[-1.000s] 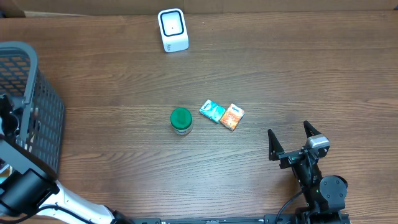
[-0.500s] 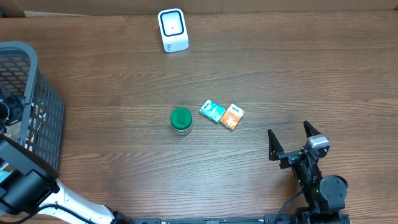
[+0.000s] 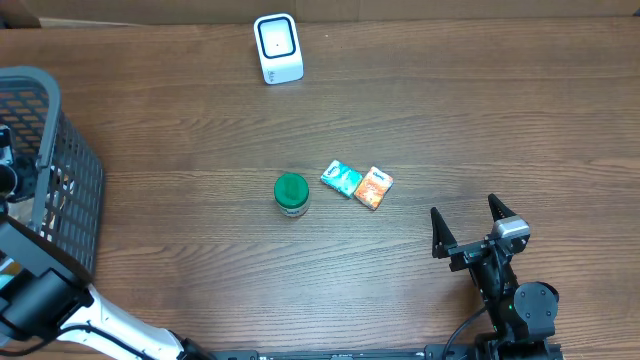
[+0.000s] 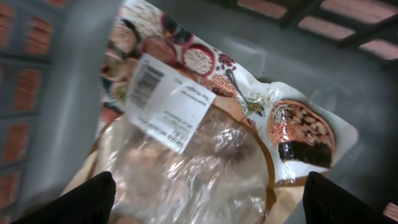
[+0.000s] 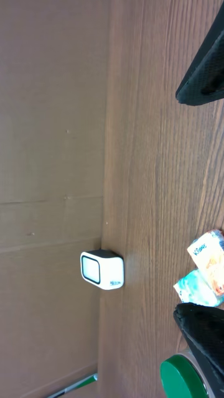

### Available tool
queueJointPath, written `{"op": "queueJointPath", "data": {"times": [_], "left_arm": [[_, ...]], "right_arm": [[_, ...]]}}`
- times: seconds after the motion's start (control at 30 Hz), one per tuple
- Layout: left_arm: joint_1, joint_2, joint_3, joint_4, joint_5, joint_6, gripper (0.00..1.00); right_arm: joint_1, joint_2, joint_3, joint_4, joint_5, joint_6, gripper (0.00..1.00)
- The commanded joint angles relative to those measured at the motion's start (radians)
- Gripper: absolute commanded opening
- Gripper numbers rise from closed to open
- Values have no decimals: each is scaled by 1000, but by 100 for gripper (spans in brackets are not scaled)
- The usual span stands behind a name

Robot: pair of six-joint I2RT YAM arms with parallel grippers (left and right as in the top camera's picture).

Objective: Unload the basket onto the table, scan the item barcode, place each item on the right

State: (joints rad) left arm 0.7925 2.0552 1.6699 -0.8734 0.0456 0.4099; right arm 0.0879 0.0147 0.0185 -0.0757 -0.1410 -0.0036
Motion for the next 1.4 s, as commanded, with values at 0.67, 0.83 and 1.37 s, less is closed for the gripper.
{"op": "queueJointPath", "data": {"times": [0.67, 0.83, 1.37], "left_arm": [[-8, 167, 14, 14, 34, 39, 86], [-8, 167, 8, -3, 33, 34, 79], [-8, 186, -7, -41, -78, -77, 70]], "right_arm": [[7, -8, -11, 3, 9, -5, 100], [7, -8, -11, 3, 9, -5, 100], [7, -8, -11, 3, 9, -5, 100]]}}
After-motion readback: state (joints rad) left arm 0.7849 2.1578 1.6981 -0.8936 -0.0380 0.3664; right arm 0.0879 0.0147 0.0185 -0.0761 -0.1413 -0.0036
